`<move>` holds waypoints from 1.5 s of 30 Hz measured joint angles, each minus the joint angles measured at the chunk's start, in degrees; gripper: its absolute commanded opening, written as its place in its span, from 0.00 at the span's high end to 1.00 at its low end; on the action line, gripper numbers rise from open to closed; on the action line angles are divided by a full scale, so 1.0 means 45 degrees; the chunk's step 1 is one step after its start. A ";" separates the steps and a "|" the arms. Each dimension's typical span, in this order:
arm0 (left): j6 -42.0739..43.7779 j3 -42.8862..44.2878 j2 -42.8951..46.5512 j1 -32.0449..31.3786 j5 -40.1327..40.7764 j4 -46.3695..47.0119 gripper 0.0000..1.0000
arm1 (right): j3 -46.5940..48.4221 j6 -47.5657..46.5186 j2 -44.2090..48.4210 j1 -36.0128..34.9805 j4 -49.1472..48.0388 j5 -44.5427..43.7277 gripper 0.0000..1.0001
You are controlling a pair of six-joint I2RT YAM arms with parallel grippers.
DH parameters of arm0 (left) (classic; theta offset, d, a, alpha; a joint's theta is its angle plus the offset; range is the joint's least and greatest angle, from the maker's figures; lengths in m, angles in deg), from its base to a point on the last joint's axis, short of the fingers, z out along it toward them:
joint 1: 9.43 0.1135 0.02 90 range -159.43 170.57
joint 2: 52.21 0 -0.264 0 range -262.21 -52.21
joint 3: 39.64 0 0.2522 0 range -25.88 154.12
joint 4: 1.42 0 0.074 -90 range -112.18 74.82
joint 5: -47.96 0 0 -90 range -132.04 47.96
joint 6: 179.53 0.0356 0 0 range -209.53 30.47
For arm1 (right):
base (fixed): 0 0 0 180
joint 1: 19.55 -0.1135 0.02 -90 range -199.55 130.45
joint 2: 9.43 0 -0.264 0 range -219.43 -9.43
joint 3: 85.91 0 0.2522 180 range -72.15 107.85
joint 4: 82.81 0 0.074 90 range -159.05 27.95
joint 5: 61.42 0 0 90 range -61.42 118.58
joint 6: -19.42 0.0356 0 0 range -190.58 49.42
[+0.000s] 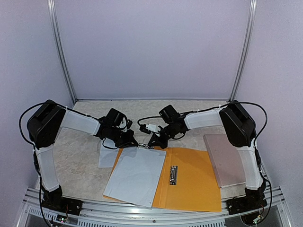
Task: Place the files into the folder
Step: Clamp the file in the folder.
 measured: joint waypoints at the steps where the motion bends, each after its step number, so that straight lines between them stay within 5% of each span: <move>1: 0.0024 0.0005 0.0000 0.0000 -0.0010 0.0000 1.00 | 0.0024 0.0000 -0.0010 0.0000 0.0029 0.0000 1.00; 32: 0.0505 0.0102 0.0165 0.0000 0.0039 -0.0097 1.00 | 0.0204 0.0015 -0.0092 0.0005 0.0282 0.0019 1.00; 45: 0.0126 -0.1010 0.0350 0.0083 -0.0039 0.1554 1.00 | 0.0253 0.0068 -0.0136 0.0005 0.0296 0.0083 1.00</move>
